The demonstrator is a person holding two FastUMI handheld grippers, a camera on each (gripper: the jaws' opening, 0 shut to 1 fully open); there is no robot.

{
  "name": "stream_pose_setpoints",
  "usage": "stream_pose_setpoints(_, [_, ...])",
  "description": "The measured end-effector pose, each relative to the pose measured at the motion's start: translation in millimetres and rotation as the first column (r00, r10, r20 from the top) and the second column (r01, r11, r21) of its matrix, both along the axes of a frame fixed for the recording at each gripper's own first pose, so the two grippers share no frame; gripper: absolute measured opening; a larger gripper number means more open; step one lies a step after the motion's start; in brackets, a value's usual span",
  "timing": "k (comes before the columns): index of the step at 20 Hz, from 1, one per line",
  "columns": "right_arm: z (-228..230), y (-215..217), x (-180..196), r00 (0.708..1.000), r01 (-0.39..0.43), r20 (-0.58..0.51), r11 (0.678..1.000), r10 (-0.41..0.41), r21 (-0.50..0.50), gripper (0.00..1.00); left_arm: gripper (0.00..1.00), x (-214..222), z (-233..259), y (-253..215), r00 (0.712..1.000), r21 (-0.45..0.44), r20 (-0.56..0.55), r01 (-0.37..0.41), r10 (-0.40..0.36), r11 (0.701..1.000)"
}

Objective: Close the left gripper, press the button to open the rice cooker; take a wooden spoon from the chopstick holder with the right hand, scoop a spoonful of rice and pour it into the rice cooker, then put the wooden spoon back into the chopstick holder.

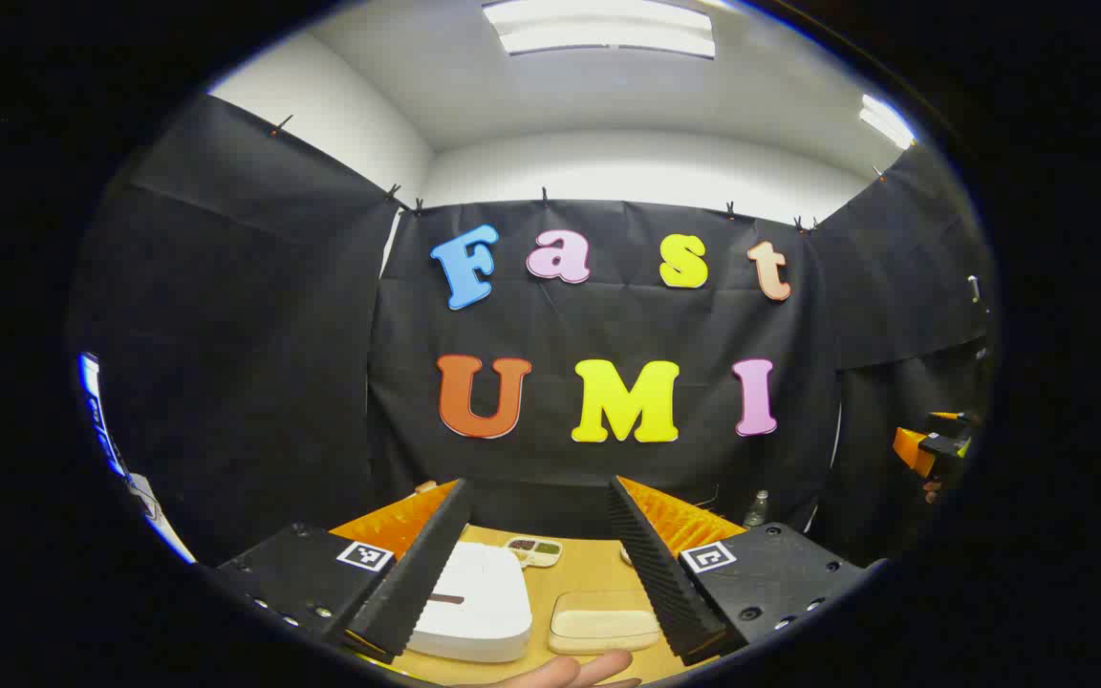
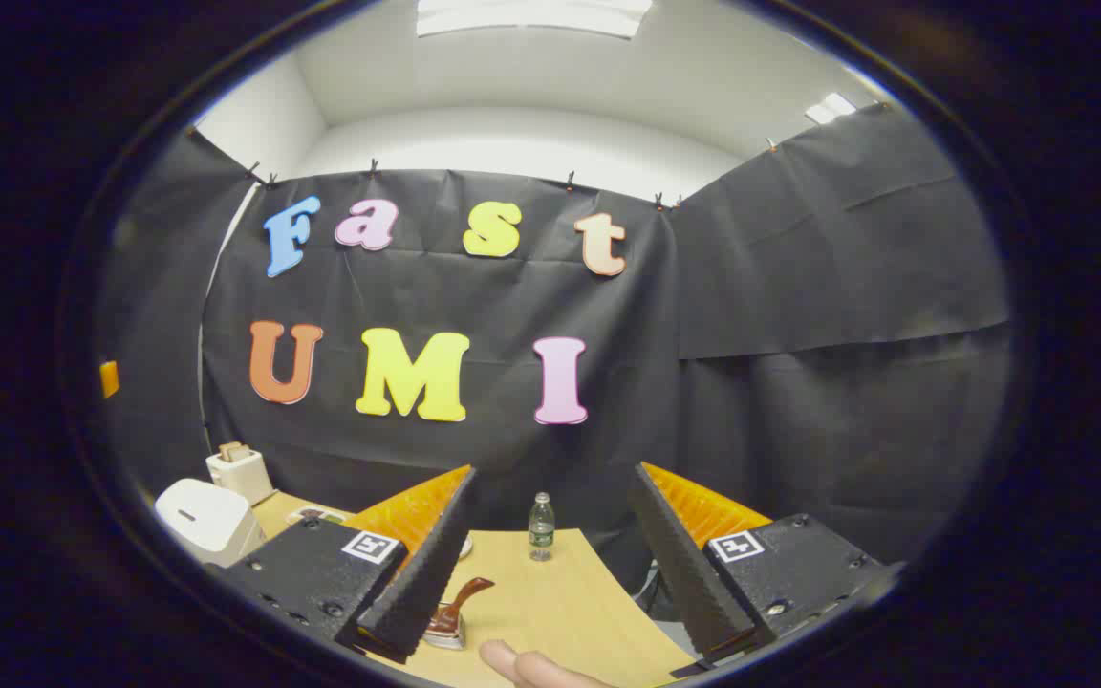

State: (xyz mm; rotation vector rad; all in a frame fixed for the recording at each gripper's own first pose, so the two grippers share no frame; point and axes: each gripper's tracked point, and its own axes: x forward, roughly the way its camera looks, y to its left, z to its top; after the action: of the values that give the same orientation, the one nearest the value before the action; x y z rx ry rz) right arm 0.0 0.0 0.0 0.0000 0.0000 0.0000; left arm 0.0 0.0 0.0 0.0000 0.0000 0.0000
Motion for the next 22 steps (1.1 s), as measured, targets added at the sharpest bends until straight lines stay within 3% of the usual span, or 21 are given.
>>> stream_pose_setpoints(4, [-19.9,-37.4,10.1,0.998,0.062,-0.031,0.998,-0.062,-0.012,1.00,0.94,-3.9,7.8,-10.4,0.997,0.064,0.061,0.033,-0.037,0.997])
stream_pose_setpoints(6, [-33.8,-48.2,15.5,0.995,0.086,-0.052,0.996,-0.087,-0.018,1.00,0.94,-5.4,4.3,-7.3,0.998,0.014,0.048,0.030,-0.031,0.999])
stream_pose_setpoints(14, [-82.6,-23.1,19.7,0.980,-0.019,-0.199,0.999,0.026,0.034,1.00,0.94,4.0,-10.0,28.6,0.997,0.032,0.025,-0.075,0.074,0.997])
stream_pose_setpoints(19, [-66.4,-25.7,10.7,0.987,0.012,-0.161,1.000,-0.011,0.006,1.00,0.94,15.5,-32.0,40.8,0.993,0.026,-0.034,-0.116,0.117,0.993])
stream_pose_setpoints(22, [-68.1,-27.3,-0.7,0.990,0.014,-0.144,1.000,-0.012,0.013,1.00,0.94,18.1,-40.0,38.8,0.994,0.022,-0.051,-0.100,0.101,0.995])
